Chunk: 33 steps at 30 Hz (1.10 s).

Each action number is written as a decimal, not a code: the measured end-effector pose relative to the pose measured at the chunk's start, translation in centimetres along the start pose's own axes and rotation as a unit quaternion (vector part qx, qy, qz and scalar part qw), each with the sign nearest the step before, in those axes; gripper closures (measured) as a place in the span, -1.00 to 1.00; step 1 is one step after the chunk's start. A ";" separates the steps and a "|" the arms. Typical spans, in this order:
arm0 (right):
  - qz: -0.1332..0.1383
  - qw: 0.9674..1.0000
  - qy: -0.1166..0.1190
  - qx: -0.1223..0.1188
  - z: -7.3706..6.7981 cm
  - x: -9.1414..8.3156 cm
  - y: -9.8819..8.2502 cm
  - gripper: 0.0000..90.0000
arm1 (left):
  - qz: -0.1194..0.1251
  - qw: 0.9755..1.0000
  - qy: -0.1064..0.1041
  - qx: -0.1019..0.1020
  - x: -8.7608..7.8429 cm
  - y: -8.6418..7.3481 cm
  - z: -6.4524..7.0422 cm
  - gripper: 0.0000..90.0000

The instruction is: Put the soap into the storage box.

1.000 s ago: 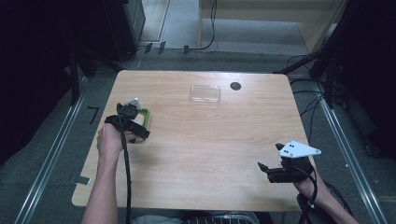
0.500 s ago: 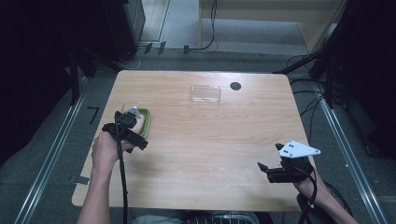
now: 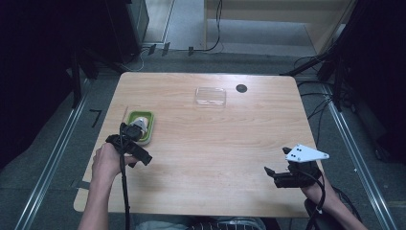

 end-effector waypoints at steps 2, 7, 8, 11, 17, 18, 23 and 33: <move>-0.001 1.000 0.000 0.000 0.0 0.0 0.0 -0.70 | -0.004 1.000 -0.002 0.002 0.1 -0.3 0.2 -1.00; -0.001 1.000 0.000 -0.001 0.0 0.0 0.0 -0.70 | -0.015 1.000 -0.003 0.008 0.2 -1.0 0.7 -1.00; -0.001 1.000 0.000 -0.001 0.0 0.0 0.0 -0.70 | -0.019 1.000 -0.004 0.010 0.2 -1.2 0.7 -1.00; -0.001 1.000 0.000 -0.001 0.0 0.0 0.0 -0.70 | -0.023 1.000 -0.004 0.011 0.4 -1.7 0.9 -1.00; -0.002 1.000 0.001 -0.002 0.0 0.0 0.0 -0.70 | -0.033 0.999 -0.005 0.014 0.9 -2.6 1.3 -1.00; -0.002 1.000 0.001 -0.003 0.0 0.0 0.0 -0.70 | -0.036 0.999 -0.005 0.016 1.0 -2.7 1.3 -1.00; -0.002 1.000 0.000 -0.003 0.0 0.0 0.0 -0.70 | -0.042 0.999 -0.008 0.017 1.6 -3.6 1.8 -1.00; -0.003 1.000 0.000 -0.001 0.0 0.0 0.0 -0.70 | -0.031 0.999 -0.007 0.014 1.9 -5.4 2.5 -1.00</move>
Point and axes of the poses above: each handheld gripper's, and its own axes: x roughly forward along the jaws, y roughly out of its top, z roughly to its right, the point moved 1 cm from there along x, roughly forward along the jaws, and after that the axes turned 4 degrees about z, right-handed, at the moved point
